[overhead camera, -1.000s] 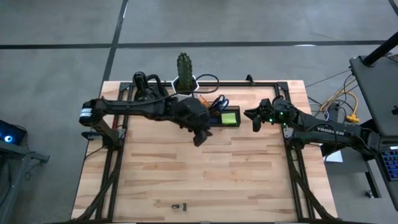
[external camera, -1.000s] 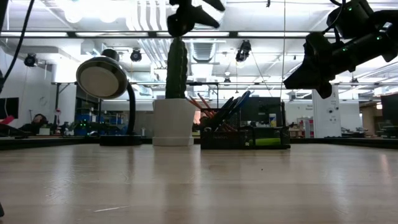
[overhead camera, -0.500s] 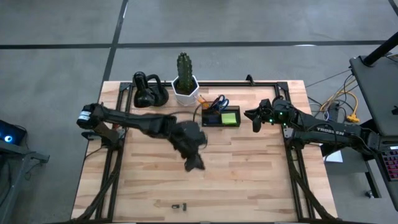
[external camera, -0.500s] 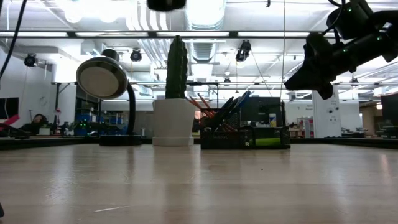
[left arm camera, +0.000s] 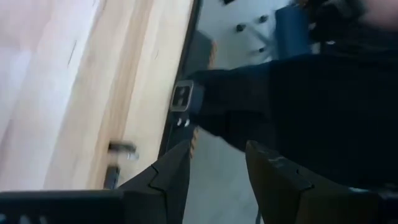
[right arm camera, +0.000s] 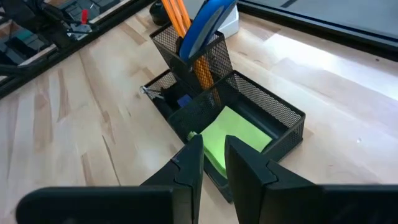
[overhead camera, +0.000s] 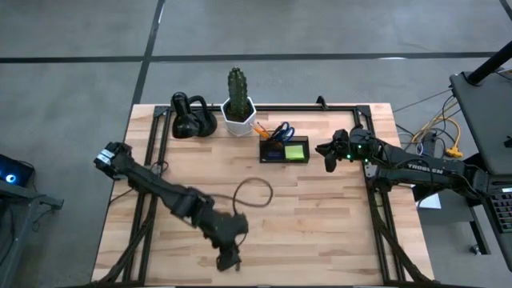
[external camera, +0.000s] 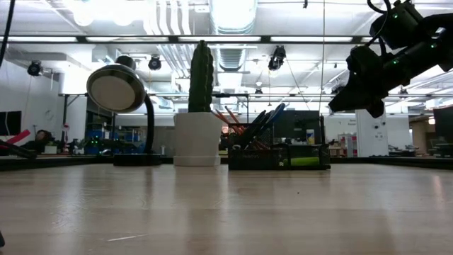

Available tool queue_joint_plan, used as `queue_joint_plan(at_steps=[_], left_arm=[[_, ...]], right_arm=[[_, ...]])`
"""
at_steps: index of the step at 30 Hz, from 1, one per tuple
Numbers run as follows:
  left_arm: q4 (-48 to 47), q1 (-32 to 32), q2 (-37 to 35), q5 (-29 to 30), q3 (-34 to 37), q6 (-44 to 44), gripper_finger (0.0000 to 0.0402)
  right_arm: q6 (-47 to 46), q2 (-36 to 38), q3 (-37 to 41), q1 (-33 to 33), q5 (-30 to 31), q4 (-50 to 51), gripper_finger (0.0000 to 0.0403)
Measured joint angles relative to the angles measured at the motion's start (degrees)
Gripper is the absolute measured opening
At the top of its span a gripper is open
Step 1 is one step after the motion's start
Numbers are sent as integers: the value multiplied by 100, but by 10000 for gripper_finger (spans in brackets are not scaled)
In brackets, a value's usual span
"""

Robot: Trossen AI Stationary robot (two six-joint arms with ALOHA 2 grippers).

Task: Pick and place office supplies into organizer
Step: Put the left binder clip into the bottom section of the desk organizer

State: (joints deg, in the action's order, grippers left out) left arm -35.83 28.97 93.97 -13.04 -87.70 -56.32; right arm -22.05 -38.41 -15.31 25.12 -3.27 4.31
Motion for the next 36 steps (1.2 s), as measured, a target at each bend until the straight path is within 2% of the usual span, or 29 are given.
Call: queue_joint_plan(at_steps=[7,14,18,21,26,36], left_arm=[[-121,620,560,-19,5,-616,130],[-127,870,1133,-23,-15,-834,115],[-514,901,1281,55,-15,-838,109],[-931,939,1336,333,-17,-822,104],[-1023,989,1410,766,-14,-657,102],[-975,1140,1575,778,-11,-157,102]], right_arm=[[1,-2,4,0,35,-4,57],[0,-7,9,0,46,11,57],[1,-7,11,2,45,24,57],[17,-7,14,1,44,25,57],[20,-25,66,0,44,42,57],[3,-189,83,0,22,325,57]])
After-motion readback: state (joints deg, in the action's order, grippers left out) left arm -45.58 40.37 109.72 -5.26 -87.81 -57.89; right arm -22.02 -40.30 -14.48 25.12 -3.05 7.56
